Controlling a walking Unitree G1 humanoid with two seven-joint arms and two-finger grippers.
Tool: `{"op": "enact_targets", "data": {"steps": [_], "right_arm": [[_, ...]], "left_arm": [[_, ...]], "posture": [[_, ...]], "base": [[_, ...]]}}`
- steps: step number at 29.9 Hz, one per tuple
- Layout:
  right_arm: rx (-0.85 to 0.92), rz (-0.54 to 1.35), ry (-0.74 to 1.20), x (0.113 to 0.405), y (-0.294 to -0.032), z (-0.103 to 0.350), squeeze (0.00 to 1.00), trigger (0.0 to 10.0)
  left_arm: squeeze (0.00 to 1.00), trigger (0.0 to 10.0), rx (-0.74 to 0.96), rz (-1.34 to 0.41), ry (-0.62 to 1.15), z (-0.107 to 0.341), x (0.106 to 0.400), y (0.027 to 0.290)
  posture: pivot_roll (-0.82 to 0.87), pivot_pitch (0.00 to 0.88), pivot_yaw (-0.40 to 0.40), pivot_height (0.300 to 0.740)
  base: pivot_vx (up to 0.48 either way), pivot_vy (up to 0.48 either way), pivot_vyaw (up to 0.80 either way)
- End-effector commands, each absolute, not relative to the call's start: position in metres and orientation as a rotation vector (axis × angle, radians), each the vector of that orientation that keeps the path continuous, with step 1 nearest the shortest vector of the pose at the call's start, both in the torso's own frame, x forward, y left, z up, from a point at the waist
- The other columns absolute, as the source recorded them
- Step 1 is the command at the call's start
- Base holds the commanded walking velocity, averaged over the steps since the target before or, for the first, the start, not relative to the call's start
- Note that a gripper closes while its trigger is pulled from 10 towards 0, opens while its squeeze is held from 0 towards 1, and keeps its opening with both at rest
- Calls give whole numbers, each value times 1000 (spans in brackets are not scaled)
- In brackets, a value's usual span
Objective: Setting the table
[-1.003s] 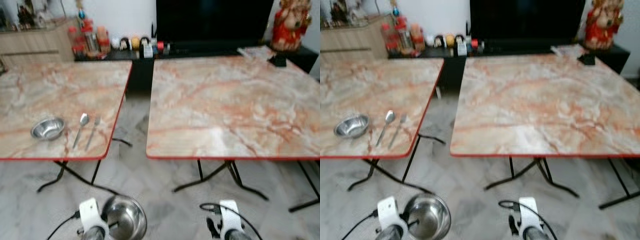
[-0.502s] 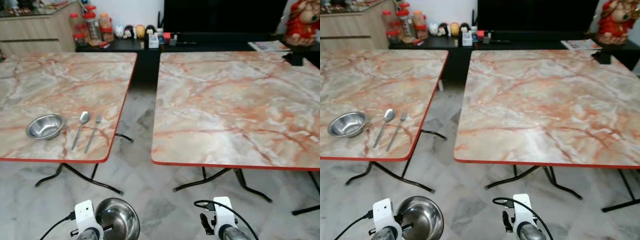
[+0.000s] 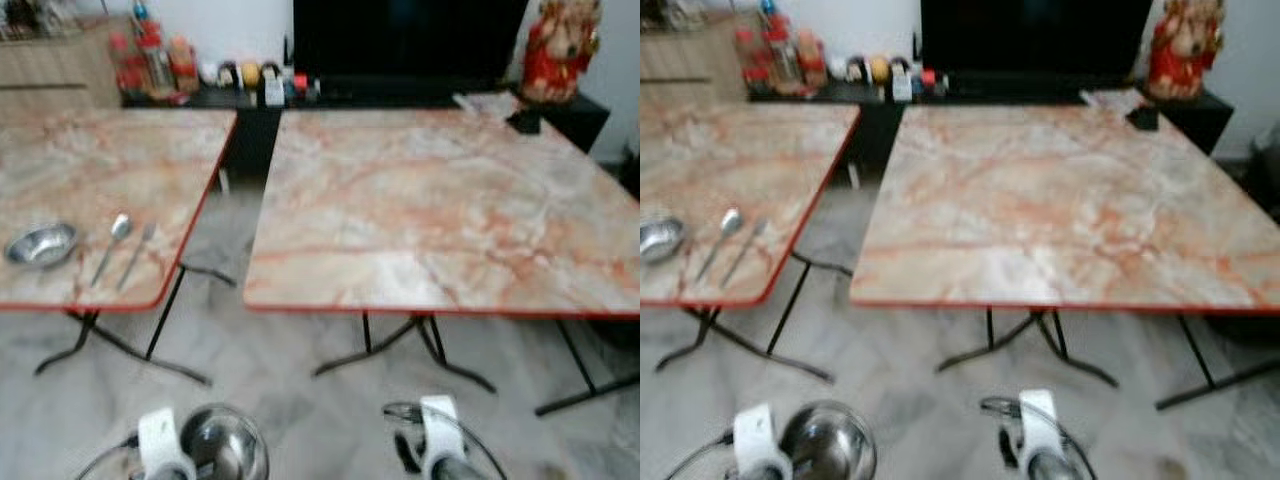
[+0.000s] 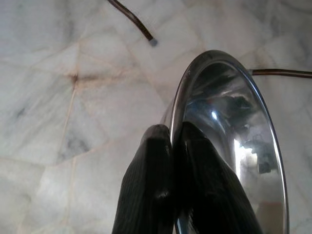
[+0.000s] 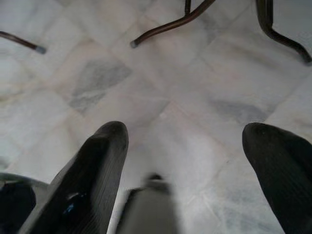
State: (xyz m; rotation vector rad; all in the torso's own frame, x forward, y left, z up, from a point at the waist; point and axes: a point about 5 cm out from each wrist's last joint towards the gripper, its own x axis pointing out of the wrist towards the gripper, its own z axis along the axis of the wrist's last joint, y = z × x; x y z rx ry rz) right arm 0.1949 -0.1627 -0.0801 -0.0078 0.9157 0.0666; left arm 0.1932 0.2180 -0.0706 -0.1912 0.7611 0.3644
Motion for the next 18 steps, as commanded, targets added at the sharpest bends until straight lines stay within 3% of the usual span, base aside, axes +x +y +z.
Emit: {"op": "enact_targets", "data": {"steps": [1,18], "right_arm": [[-23,49,902,199,-172,-77,0,10000],[-21,36,909,196,-175,-79,0,10000]], "left_arm": [[0,10000,-191,340,753,-69,198,212],[0,10000,-191,335,755,-70,197,211]], "posture": [[-19,0,8,731],[-33,0,11,731]], "base": [[0,-435,0],[0,-417,0]]}}
